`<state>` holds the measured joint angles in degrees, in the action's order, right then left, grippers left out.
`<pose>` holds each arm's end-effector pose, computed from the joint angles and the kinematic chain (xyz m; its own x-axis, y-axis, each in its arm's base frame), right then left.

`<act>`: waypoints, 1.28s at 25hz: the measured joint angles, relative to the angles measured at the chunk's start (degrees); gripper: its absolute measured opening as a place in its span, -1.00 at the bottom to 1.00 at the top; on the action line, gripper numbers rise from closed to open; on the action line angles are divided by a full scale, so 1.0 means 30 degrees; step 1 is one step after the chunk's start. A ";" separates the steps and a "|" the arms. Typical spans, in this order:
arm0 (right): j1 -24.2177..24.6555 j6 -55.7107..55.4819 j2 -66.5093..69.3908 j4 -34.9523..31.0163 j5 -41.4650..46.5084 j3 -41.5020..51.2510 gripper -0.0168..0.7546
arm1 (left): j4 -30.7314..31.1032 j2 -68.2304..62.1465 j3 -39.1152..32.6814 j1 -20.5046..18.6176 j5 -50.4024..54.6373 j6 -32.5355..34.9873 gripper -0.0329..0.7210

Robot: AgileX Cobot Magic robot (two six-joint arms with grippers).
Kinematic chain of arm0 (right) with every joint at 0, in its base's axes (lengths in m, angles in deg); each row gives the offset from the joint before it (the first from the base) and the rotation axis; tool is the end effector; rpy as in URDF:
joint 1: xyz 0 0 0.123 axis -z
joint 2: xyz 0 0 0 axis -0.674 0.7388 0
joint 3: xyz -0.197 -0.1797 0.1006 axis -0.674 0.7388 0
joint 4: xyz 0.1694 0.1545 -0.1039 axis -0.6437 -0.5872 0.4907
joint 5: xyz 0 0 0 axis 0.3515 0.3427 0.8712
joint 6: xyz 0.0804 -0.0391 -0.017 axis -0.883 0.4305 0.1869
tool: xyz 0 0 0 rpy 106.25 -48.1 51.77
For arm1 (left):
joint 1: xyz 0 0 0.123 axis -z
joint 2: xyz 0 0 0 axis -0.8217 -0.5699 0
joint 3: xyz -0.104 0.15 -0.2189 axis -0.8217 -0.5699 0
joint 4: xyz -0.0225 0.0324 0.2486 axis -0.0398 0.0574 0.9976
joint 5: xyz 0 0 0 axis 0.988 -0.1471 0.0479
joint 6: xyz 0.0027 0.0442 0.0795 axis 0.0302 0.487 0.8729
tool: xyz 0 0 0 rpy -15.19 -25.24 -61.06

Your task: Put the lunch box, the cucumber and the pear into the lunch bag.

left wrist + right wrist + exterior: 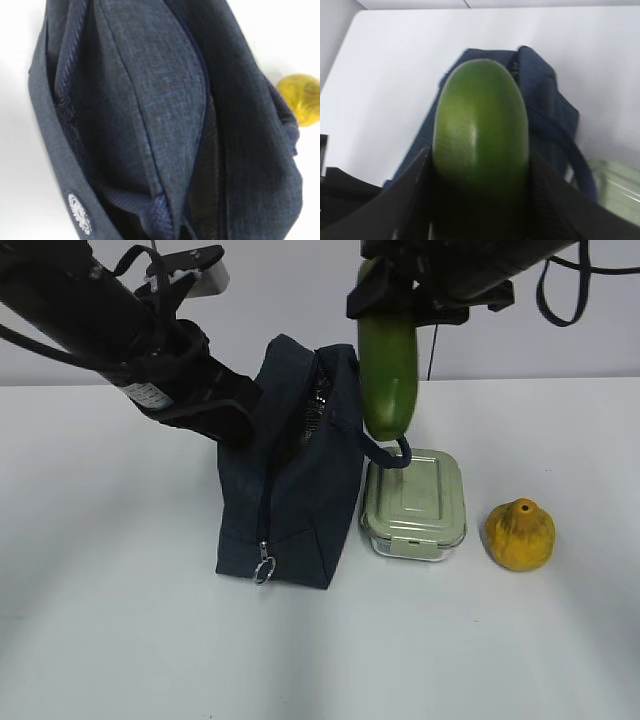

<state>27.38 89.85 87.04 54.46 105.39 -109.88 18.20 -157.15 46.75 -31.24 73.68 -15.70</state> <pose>0.3805 0.1359 0.3324 -0.7385 0.0519 -0.6723 -0.3258 0.8454 0.4232 0.3279 -0.1773 0.2702 -0.7859 0.3766 -0.4905 0.5449 0.7968 -0.2613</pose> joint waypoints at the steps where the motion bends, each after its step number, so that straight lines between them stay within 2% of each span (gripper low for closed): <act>1: -0.0380 0.0036 0.0000 -0.0250 -0.0483 0.0000 -0.05 | -0.0202 0.0000 0.0000 0.0000 -0.0089 0.0000 -0.90; 7: -0.1948 0.0036 0.0000 -0.1157 -0.3422 0.0000 -0.05 | -0.0527 0.0000 0.0000 0.0000 -0.0216 0.0000 -0.90; 11: -0.2106 0.0036 0.0213 -0.1939 -0.4360 -0.0028 -0.05 | -0.0560 0.0000 0.0000 0.0000 -0.0232 0.0000 -0.90; 26: -0.2106 0.0845 0.3112 -0.2372 -0.4592 -0.0074 -0.05 | -0.0566 0.0000 0.0000 0.0000 -0.0397 0.0000 -0.90; 32: -0.2106 0.0999 0.3729 -0.0603 -0.3229 -0.0160 -0.05 | -0.0507 0.0000 0.0000 0.0000 -0.0460 0.0000 -0.90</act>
<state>21.06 92.84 98.23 52.65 95.70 -110.36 16.68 -157.15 46.75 -31.24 72.29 -15.70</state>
